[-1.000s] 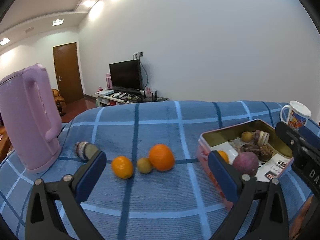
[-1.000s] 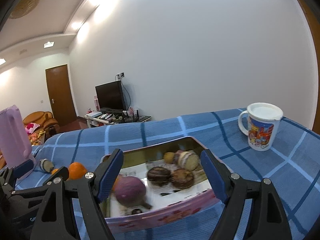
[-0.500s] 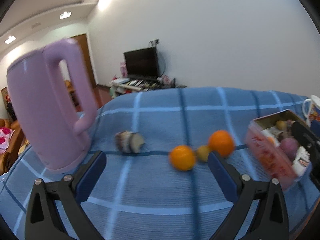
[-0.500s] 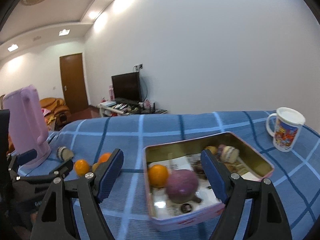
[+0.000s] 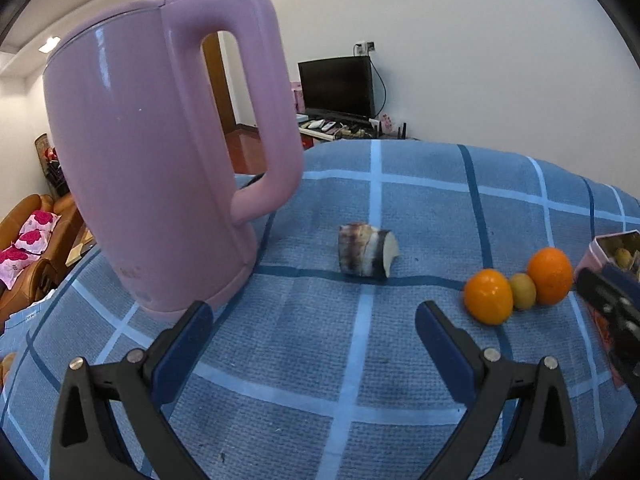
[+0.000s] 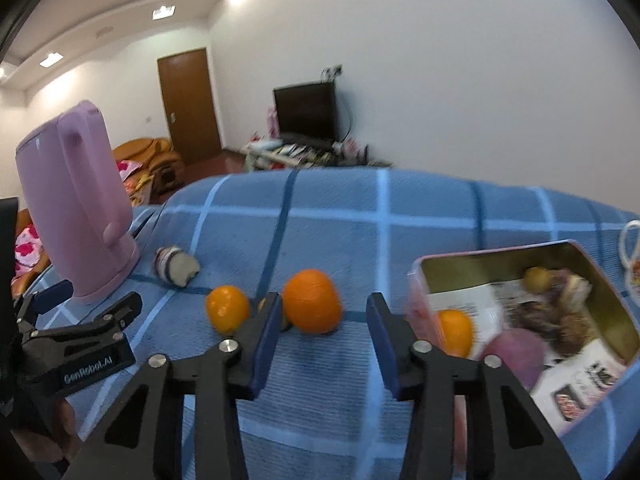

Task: Organize fruits
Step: 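Grasp an orange with the right tool while the left tool grasps another orange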

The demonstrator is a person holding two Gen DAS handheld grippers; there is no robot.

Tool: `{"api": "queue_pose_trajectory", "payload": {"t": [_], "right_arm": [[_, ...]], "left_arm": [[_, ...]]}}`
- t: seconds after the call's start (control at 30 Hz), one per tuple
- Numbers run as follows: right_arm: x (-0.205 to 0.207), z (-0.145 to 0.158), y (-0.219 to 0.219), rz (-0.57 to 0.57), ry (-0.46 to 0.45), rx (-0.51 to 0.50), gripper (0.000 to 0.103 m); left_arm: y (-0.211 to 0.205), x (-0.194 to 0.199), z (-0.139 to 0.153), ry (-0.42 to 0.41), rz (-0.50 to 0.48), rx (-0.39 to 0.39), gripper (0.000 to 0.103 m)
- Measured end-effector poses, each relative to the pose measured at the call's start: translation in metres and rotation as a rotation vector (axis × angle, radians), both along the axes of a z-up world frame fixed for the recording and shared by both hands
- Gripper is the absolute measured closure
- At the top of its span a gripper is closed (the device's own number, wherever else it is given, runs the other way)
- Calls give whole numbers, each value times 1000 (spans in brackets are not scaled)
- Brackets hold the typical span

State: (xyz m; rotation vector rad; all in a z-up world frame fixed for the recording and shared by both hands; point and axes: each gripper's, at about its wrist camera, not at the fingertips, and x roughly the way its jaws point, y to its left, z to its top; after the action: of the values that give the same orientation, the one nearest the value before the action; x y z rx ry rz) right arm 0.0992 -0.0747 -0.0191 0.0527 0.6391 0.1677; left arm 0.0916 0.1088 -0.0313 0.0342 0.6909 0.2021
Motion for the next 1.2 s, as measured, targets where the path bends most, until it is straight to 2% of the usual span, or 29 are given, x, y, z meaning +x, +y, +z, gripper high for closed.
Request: {"api": "queue_pose_trajectory", "payload": {"t": [0.2, 0.37, 0.57, 0.7, 0.83, 0.93, 1.2], "right_arm": [[31, -11, 6, 12, 75, 29, 58], [49, -15, 2, -38, 101, 31, 58], [69, -26, 2, 5, 188, 77, 58], [75, -31, -8, -5, 212, 164, 59], [62, -29, -14, 6, 199, 208, 60], [44, -23, -20, 18, 149, 244, 60], [-27, -1, -27, 55, -13, 105, 60]], "left_arm": [[-4, -1, 3, -10, -11, 2, 0], [-3, 4, 2, 8, -16, -25, 0], [0, 3, 3, 2, -15, -34, 0], [0, 4, 1, 14, -11, -29, 0], [1, 5, 0, 13, -12, -35, 0], [1, 6, -1, 3, -27, -33, 0], [-13, 1, 1, -27, -163, -102, 0]]}}
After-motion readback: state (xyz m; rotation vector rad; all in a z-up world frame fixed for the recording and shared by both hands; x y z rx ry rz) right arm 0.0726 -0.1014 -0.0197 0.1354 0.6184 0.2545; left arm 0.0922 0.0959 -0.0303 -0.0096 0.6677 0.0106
